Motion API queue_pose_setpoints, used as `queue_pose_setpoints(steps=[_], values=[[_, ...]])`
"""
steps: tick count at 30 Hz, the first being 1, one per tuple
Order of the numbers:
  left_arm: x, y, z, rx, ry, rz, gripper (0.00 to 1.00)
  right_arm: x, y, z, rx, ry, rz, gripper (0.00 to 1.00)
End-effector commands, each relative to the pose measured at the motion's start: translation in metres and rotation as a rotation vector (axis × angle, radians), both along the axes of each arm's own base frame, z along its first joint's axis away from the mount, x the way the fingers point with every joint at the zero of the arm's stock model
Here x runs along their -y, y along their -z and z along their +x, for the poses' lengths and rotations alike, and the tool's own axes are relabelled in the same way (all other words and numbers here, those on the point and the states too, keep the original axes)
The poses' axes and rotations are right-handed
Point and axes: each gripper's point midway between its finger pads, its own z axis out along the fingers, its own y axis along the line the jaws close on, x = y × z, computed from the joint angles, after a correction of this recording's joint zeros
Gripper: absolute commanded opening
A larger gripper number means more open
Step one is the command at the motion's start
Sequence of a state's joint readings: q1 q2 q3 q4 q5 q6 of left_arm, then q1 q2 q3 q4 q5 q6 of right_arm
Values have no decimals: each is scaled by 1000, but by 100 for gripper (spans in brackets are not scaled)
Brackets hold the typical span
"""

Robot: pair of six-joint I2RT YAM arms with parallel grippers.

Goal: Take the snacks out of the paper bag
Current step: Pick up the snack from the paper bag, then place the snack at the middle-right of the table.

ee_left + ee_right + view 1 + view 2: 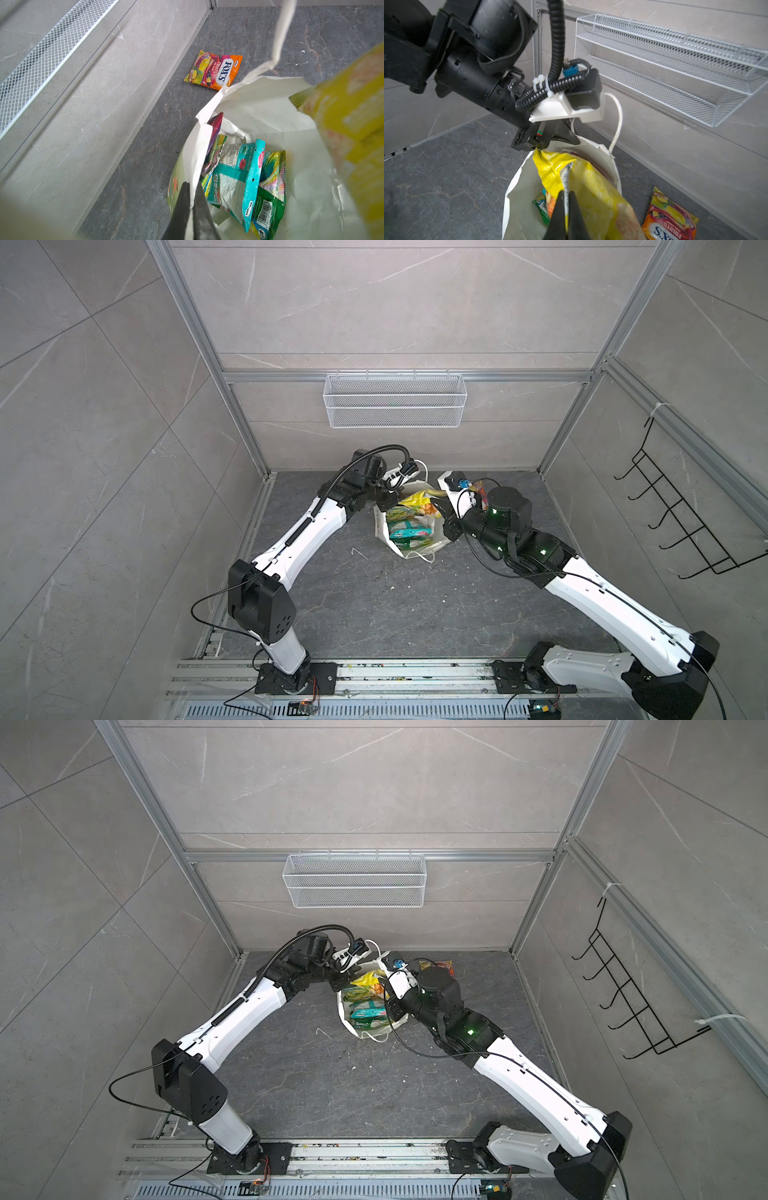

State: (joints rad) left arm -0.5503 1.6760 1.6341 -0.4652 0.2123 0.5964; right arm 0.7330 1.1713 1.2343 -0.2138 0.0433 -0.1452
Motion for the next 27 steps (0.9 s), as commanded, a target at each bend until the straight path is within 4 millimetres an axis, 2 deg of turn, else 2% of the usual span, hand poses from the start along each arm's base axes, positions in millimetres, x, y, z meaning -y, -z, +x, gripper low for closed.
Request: queue_pose_setpoints(steps=[1, 9, 12, 14, 16, 20, 23, 27], values=[[15, -29, -2, 69, 43, -79, 0, 18, -34, -3, 69, 80, 75, 0], [14, -31, -4, 74, 46, -79, 0, 51, -52, 1, 104, 221, 112, 0], [14, -32, -5, 76, 47, -78, 0, 70, -51, 11, 93, 308, 115, 0], [14, -33, -5, 78, 47, -80, 0, 89, -44, 24, 55, 392, 128, 0], [15, -34, -6, 79, 52, -82, 0, 109, -32, 38, -4, 451, 157, 0], [15, -35, -7, 80, 55, -83, 0, 146, 10, 69, -180, 558, 214, 0], [15, -36, -8, 83, 54, -83, 0, 159, 49, 89, -347, 581, 249, 0], [15, -38, -8, 87, 55, -82, 0, 165, 100, 106, -596, 563, 329, 0]])
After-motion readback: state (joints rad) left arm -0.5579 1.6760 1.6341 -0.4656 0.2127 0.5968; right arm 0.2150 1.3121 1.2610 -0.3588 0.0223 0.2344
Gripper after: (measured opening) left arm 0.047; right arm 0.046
